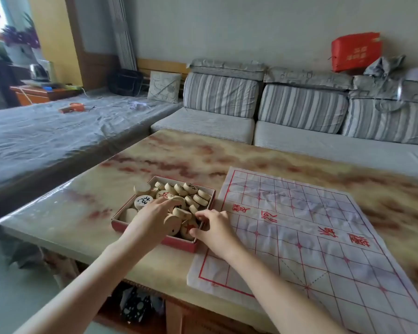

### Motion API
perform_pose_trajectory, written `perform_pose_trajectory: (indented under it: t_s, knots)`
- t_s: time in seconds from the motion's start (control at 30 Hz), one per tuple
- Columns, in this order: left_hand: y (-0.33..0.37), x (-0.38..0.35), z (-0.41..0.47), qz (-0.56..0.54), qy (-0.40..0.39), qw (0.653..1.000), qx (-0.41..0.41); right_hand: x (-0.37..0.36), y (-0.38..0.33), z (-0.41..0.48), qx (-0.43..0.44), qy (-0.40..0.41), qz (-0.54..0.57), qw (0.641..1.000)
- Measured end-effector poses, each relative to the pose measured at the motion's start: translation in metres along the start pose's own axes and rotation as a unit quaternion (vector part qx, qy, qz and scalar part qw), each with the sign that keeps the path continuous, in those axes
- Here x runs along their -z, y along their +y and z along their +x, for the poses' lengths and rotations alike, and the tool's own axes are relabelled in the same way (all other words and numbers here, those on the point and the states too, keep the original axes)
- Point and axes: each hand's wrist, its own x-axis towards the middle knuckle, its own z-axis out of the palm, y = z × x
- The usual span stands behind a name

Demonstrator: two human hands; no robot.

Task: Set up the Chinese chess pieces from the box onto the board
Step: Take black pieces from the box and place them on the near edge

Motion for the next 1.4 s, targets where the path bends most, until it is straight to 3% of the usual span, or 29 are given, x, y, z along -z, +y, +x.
perform_pose_trajectory:
  t_s: [0.13, 0.27, 0.43, 0.57, 0.67, 0.87, 1.0, 1.07, 1.17, 1.3, 1.4]
  knots:
    - [0.0, -0.009, 0.016, 0.038, -0.017, 0.999, -0.007, 0.002, 0.007, -0.005, 0.011, 0.049, -0.009, 0.999]
    - [-0.003, -0.013, 0.016, 0.046, 0.025, 0.999, -0.012, 0.009, 0.012, -0.008, 0.043, 0.06, 0.013, 0.997]
    - [-0.017, -0.013, 0.002, 0.049, 0.071, 0.996, 0.026, 0.007, -0.002, 0.0, 0.065, 0.037, 0.05, 0.996]
    - [-0.022, -0.013, 0.001, 0.048, 0.062, 0.997, 0.017, -0.007, -0.016, 0.009, 0.073, 0.016, 0.008, 0.997]
    - [-0.023, -0.013, 0.001, 0.048, 0.054, 0.997, 0.017, -0.015, -0.017, 0.018, 0.053, 0.069, 0.062, 0.994]
    - [-0.015, -0.007, -0.005, -0.073, 0.102, 0.992, 0.019, 0.013, -0.012, 0.014, -0.009, 0.144, 0.232, 0.962]
    - [0.007, 0.003, -0.007, -0.199, 0.13, 0.97, 0.043, 0.029, -0.004, -0.002, -0.094, 0.059, 0.403, 0.909]
    - [0.014, 0.004, -0.007, -0.253, 0.105, 0.96, 0.06, 0.037, 0.0, -0.013, -0.113, 0.003, 0.46, 0.881]
    - [0.02, 0.001, -0.01, -0.384, 0.04, 0.917, 0.096, 0.049, 0.008, -0.032, -0.121, -0.032, 0.505, 0.854]
    - [0.025, -0.003, -0.027, -0.412, -0.009, 0.906, 0.097, 0.054, 0.024, -0.062, -0.129, -0.025, 0.339, 0.932]
    - [0.027, -0.012, -0.042, -0.368, -0.02, 0.926, 0.086, 0.054, 0.039, -0.085, -0.128, -0.017, 0.26, 0.957]
